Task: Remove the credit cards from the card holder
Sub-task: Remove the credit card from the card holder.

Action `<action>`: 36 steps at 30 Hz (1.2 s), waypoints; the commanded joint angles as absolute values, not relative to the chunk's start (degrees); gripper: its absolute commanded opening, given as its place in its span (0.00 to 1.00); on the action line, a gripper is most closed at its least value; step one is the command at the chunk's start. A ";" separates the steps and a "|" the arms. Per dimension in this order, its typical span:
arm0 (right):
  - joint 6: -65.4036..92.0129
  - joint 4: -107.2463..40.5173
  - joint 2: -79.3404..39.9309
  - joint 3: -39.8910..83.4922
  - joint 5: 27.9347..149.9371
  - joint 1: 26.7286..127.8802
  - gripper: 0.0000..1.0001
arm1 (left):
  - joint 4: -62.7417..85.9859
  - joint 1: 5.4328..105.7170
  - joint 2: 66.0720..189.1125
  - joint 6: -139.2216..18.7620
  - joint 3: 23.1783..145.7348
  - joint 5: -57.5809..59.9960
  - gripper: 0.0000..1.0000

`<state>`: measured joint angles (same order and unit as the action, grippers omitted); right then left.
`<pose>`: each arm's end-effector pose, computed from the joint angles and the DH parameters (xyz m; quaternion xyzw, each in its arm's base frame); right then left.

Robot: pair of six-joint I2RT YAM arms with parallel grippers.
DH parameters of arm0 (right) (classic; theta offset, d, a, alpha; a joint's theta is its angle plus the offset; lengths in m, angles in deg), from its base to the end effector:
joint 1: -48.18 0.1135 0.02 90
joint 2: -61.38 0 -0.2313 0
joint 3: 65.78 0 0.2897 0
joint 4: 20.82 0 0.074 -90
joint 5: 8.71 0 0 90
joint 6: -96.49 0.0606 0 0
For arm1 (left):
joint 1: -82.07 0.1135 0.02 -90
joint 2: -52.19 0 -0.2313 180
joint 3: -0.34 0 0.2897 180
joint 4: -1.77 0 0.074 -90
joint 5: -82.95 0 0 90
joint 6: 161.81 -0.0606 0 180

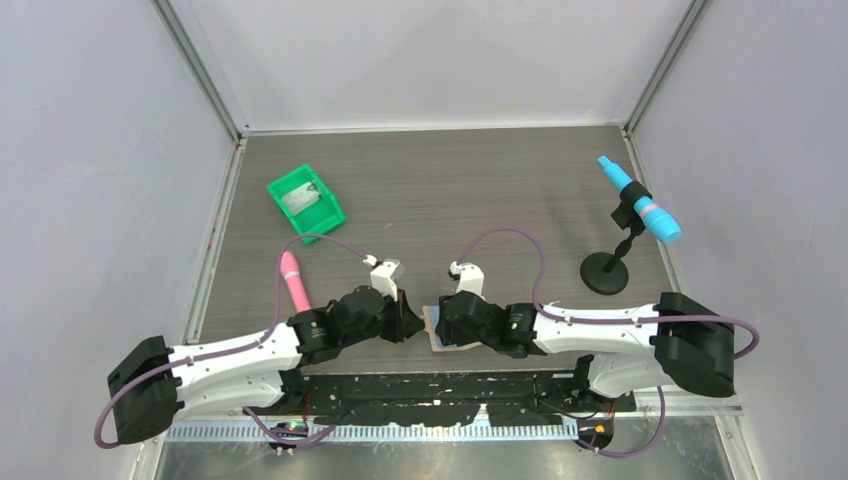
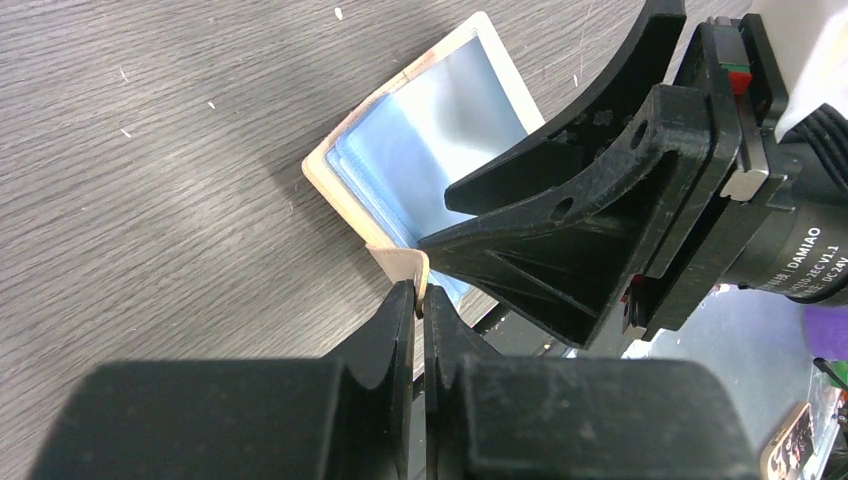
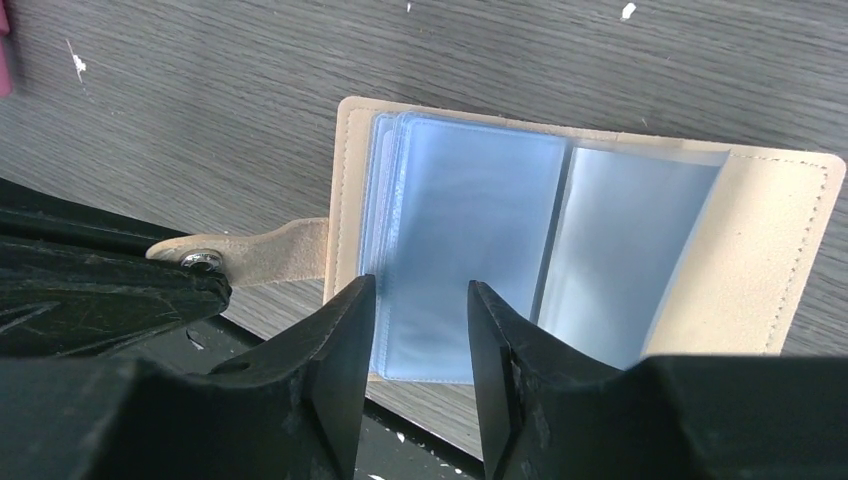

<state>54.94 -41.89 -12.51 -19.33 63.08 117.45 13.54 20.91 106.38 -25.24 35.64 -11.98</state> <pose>0.1239 0.2740 0.1037 -0.1117 0.9183 0.2228 0.3075 0.1369 -0.2378 0.1388 0.0891 0.8638 -0.3774 0.3218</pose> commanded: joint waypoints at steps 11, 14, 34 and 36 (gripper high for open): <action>55.68 -44.36 -7.44 -19.82 59.51 117.70 0.49 | 10.91 20.80 105.16 -24.53 35.12 -12.88 0.00; 55.63 -44.64 -6.61 -19.90 59.20 117.70 0.50 | 10.87 20.75 105.27 -24.52 35.13 -12.85 0.00; 56.14 -41.87 -11.60 -20.17 62.24 117.79 0.58 | 10.56 20.73 105.35 -24.43 35.09 -12.59 0.00; 56.39 -42.40 -11.69 -20.17 61.82 117.79 0.55 | 10.64 20.79 105.18 -24.44 34.99 -12.74 0.00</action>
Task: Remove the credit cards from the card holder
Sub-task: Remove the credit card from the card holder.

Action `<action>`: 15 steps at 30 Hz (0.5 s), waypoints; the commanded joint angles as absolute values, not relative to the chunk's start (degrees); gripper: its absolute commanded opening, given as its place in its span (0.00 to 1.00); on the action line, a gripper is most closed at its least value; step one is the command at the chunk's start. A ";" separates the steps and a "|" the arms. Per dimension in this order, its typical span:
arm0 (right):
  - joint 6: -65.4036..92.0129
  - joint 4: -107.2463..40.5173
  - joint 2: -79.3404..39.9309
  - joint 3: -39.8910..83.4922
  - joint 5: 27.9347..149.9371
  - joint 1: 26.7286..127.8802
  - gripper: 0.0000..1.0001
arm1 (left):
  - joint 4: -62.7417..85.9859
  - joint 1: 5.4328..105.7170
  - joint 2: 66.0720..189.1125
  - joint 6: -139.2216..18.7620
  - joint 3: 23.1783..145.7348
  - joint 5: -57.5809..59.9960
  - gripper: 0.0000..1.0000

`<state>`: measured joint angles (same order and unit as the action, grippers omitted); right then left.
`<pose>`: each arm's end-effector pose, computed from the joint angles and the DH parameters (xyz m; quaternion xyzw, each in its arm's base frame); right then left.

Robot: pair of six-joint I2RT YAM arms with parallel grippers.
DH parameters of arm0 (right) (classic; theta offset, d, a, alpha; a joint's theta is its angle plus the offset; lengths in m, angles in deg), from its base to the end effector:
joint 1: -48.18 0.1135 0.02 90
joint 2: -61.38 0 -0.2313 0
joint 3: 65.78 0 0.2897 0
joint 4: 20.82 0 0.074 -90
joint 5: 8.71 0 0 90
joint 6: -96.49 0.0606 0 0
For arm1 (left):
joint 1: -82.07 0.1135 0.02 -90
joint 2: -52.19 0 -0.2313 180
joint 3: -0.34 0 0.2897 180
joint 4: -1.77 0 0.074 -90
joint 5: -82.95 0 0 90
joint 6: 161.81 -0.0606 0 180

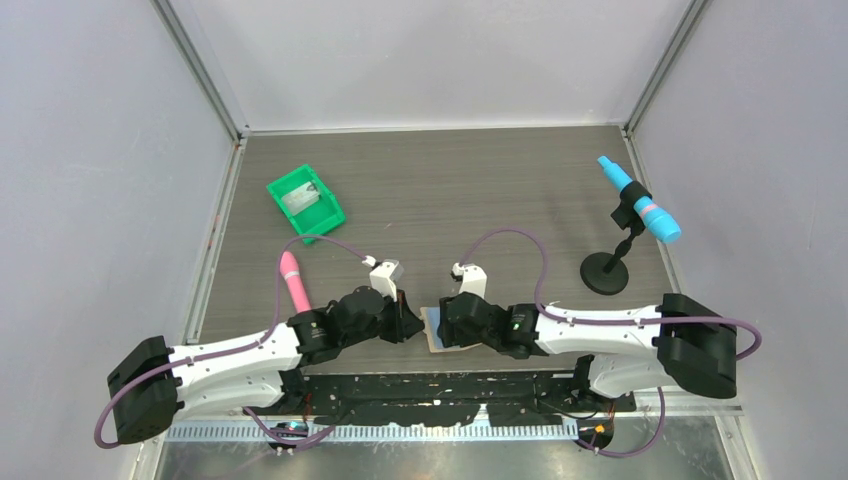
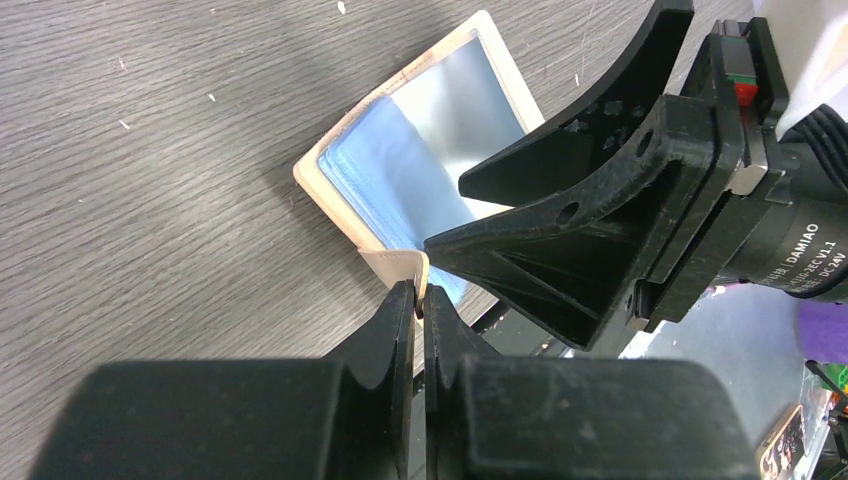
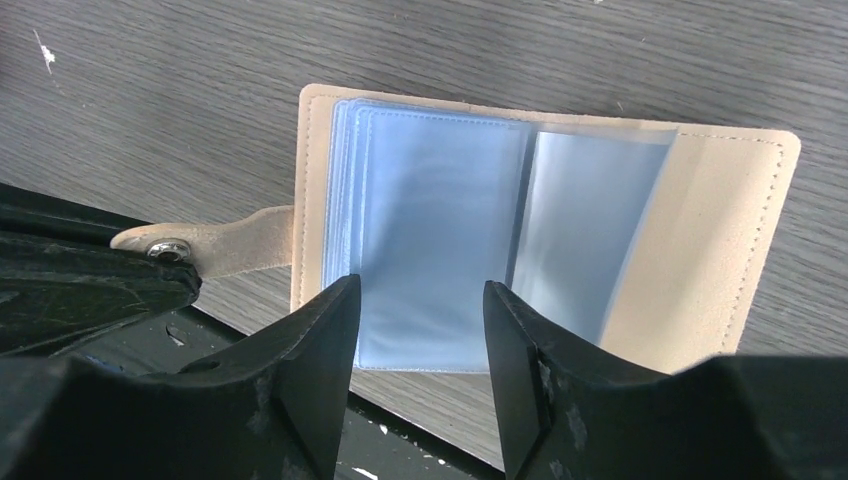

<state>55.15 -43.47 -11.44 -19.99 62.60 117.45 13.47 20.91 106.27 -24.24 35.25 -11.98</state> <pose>0.1225 0.2688 0.1026 -0.1106 0.9213 0.2128 0.3059 0.1364 -0.2369 0.1367 0.0817 0.8654 -0.3789 0.3176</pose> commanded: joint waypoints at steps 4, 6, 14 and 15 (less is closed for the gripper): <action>56.58 -44.46 -10.15 -20.06 59.98 117.79 0.49 | 10.64 20.77 105.05 -24.38 34.79 -12.77 0.00; 56.51 -45.68 -9.24 -19.96 58.95 117.79 0.48 | 10.65 20.73 104.94 -24.35 34.71 -12.77 0.00; 56.07 -44.88 -7.05 -20.50 59.81 117.78 0.54 | 10.24 20.77 105.28 -24.27 34.70 -12.64 0.00; 55.98 -43.53 -6.81 -20.80 60.70 117.79 0.56 | 10.14 20.76 105.41 -24.26 34.74 -12.52 0.00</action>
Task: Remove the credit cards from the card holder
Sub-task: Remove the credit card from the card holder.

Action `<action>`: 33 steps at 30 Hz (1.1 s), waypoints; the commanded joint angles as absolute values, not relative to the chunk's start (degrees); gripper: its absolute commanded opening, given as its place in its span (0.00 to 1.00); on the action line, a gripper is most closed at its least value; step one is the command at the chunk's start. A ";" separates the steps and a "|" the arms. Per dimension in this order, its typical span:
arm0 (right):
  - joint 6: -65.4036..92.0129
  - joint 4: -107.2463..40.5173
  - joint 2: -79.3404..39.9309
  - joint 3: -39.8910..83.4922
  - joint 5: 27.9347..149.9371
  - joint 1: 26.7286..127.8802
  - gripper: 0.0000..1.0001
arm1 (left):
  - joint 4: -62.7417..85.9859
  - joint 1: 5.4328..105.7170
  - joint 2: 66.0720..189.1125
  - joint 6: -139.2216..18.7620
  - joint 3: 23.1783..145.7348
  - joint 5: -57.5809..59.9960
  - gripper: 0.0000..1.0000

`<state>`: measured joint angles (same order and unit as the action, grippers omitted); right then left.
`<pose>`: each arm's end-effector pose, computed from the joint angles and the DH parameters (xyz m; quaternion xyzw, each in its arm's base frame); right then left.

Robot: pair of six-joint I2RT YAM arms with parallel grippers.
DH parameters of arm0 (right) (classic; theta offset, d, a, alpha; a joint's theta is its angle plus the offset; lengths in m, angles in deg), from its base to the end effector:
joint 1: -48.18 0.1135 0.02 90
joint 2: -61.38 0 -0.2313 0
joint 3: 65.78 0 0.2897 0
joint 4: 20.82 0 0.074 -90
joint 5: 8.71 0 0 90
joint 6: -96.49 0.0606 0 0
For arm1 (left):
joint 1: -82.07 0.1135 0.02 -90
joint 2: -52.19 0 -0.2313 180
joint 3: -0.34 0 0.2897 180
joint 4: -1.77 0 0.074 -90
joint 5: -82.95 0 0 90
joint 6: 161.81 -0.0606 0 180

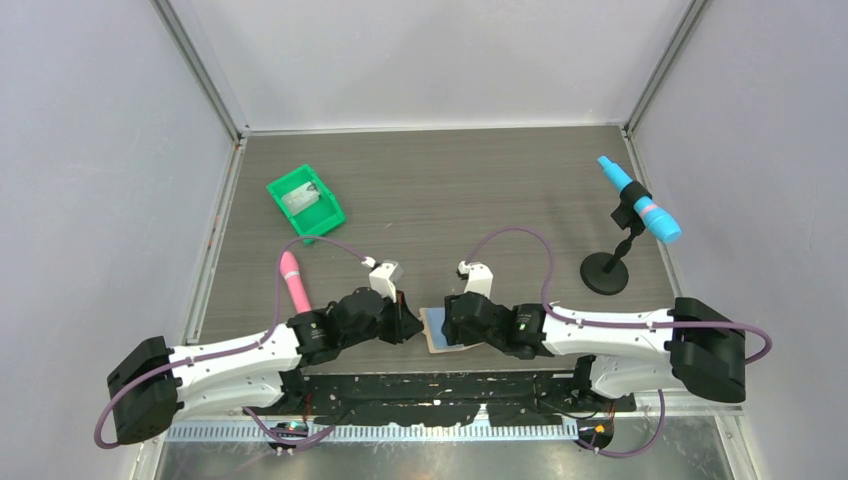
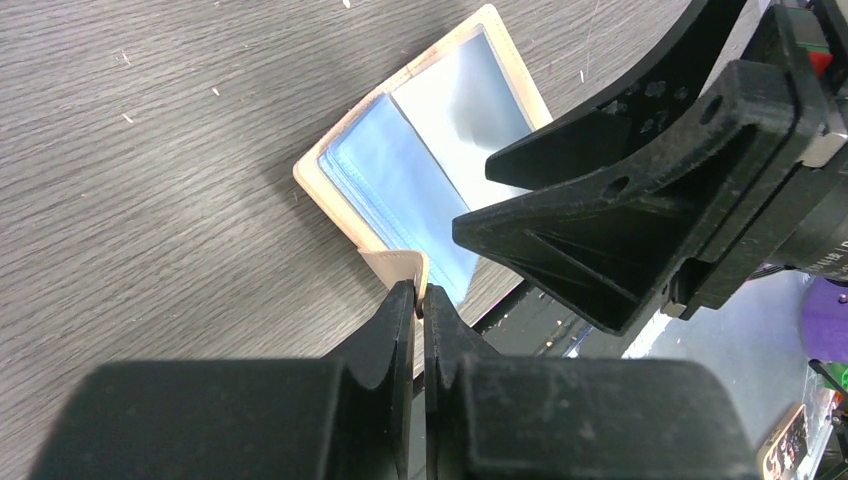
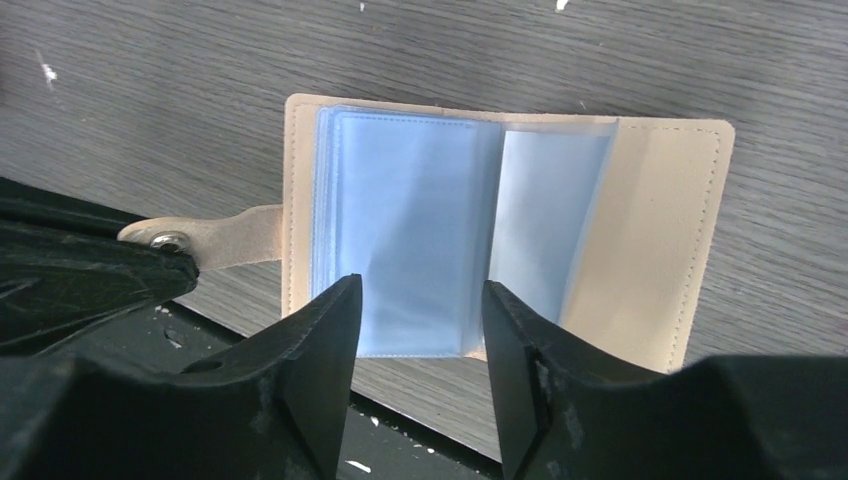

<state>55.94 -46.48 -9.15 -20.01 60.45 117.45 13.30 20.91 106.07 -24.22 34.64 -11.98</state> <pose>0.1225 0.2629 0.1096 -0.0989 0.9222 0.1998 0.3161 0.1356 -0.2354 0.1338 0.0818 0.8664 -0.3774 0.3165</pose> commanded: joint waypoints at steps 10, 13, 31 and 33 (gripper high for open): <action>55.34 -39.87 -9.30 -21.04 63.25 117.80 0.60 | 10.30 20.79 105.25 -24.27 34.88 -12.44 0.00; 55.89 -40.24 -10.58 -21.09 62.93 117.79 0.60 | 10.22 20.78 105.23 -24.19 34.79 -12.24 0.00; 56.49 -39.24 -13.80 -21.02 63.51 117.79 0.61 | 10.03 20.73 104.88 -24.17 34.72 -11.98 0.00; 56.48 -40.91 -13.68 -20.85 62.19 117.79 0.58 | 10.16 20.75 104.75 -24.17 34.70 -12.07 0.00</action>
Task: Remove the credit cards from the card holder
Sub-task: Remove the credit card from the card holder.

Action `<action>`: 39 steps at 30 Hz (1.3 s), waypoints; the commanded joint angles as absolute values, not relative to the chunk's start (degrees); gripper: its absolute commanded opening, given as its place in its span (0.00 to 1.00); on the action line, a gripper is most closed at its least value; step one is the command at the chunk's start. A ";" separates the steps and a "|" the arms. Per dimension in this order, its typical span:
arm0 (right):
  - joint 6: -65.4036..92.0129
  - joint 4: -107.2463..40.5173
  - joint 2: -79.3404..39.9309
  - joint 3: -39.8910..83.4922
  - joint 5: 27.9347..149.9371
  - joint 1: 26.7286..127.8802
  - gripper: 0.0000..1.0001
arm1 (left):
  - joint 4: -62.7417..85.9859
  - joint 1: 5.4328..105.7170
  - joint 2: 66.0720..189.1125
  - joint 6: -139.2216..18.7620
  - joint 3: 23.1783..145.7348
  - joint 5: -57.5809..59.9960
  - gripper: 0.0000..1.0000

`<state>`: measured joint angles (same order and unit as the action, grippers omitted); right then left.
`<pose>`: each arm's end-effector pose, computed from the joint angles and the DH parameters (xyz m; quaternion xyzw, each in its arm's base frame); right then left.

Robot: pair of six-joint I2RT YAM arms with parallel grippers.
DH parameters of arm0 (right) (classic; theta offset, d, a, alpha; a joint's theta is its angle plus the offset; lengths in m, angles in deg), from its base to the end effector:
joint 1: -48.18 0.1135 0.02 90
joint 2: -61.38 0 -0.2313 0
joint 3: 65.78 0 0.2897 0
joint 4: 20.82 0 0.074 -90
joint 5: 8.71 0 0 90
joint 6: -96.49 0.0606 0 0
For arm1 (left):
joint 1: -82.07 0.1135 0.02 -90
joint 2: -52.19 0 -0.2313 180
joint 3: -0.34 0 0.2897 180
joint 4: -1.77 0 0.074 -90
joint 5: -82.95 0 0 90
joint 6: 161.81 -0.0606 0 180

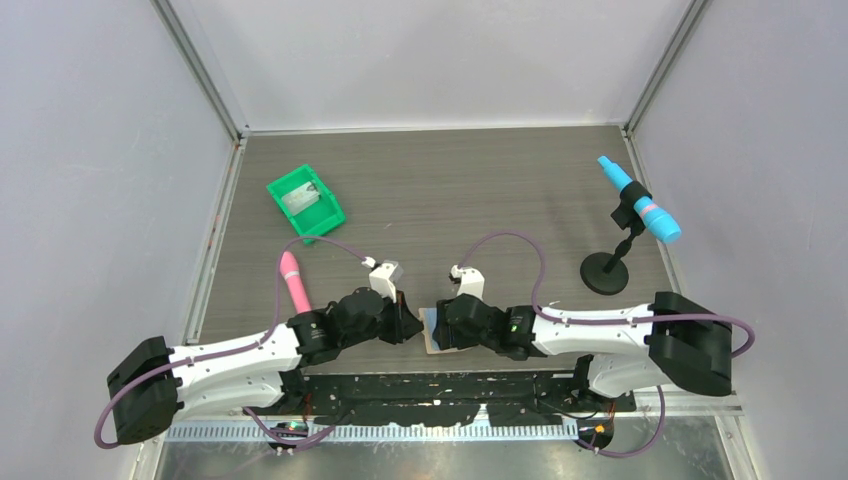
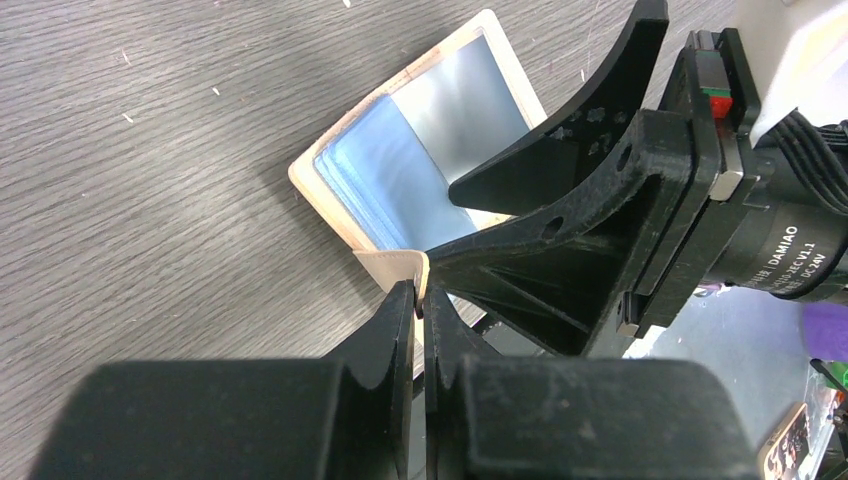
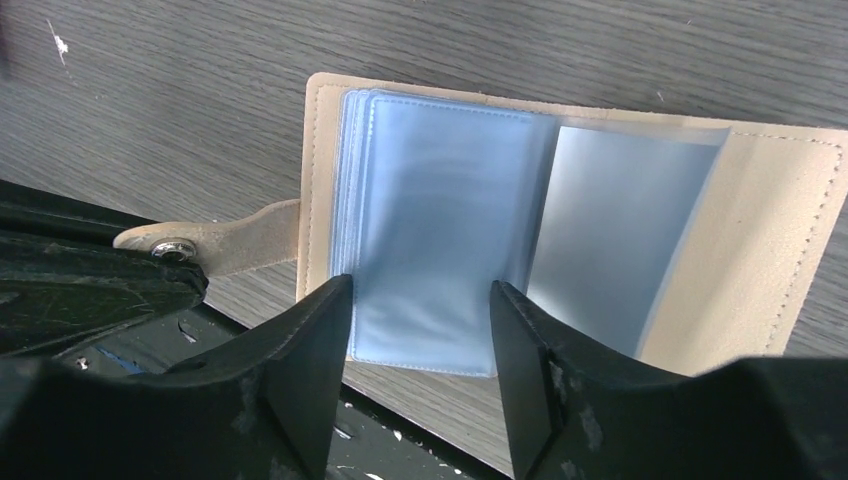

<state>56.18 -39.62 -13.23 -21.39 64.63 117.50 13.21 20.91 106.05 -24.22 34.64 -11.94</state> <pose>0.1206 0.2704 0.0910 -0.1080 0.9219 0.2296 0.2927 0.1356 -0.2356 0.1341 0.0819 0.8660 -0.3783 0.3167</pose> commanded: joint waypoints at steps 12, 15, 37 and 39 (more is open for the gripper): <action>56.68 -48.83 -9.32 -20.67 55.94 117.79 0.56 | 10.73 20.74 103.70 -24.00 34.35 -12.66 0.00; 56.63 -50.45 -9.45 -20.30 54.90 117.80 0.56 | 10.74 20.73 103.86 -24.00 34.35 -12.76 0.00; 57.45 -57.78 -3.10 -20.68 49.69 117.79 0.56 | 11.70 20.81 103.97 -24.17 33.58 -14.04 0.00; 57.61 -58.58 -2.79 -21.12 48.68 117.79 0.56 | 11.87 20.78 103.67 -24.25 33.48 -14.30 0.00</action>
